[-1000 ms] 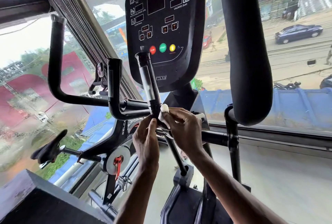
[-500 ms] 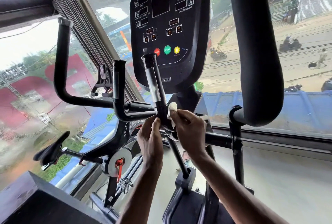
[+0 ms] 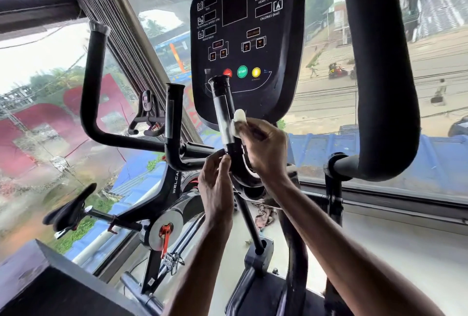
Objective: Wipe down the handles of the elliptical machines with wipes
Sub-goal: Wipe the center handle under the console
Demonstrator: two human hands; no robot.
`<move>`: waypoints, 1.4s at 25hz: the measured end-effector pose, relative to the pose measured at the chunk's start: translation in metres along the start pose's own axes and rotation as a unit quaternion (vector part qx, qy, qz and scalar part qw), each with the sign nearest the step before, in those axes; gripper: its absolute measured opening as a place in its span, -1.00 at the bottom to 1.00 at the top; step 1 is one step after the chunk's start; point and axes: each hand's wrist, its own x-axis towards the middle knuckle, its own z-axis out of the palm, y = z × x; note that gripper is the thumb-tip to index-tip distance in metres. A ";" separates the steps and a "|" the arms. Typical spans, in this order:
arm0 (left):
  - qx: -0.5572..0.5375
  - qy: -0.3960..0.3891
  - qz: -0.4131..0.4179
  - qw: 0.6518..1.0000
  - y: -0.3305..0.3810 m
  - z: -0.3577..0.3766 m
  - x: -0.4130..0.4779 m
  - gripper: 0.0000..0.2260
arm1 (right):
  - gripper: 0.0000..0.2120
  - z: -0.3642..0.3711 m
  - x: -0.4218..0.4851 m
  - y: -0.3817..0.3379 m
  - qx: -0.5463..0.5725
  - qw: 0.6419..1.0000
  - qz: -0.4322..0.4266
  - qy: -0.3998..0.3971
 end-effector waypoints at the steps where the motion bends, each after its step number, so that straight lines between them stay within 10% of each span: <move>1: -0.011 -0.001 0.000 1.000 -0.001 0.000 0.001 -0.83 | -0.93 -0.003 -0.007 0.005 -0.007 1.000 0.002 -0.006; 16: 0.012 -0.023 -0.012 1.000 0.000 -0.002 0.008 -0.85 | -0.81 0.030 0.058 -0.043 -0.006 1.000 -0.004 0.011; 24: 0.008 -0.015 0.007 1.000 -0.002 0.001 0.004 -0.86 | -0.95 -0.024 -0.047 0.009 -0.045 0.999 -0.006 -0.026; 35: 0.032 0.012 0.007 0.999 -0.018 0.013 -0.020 -0.81 | -0.80 -0.075 -0.073 0.081 -0.269 0.934 -0.230 -0.054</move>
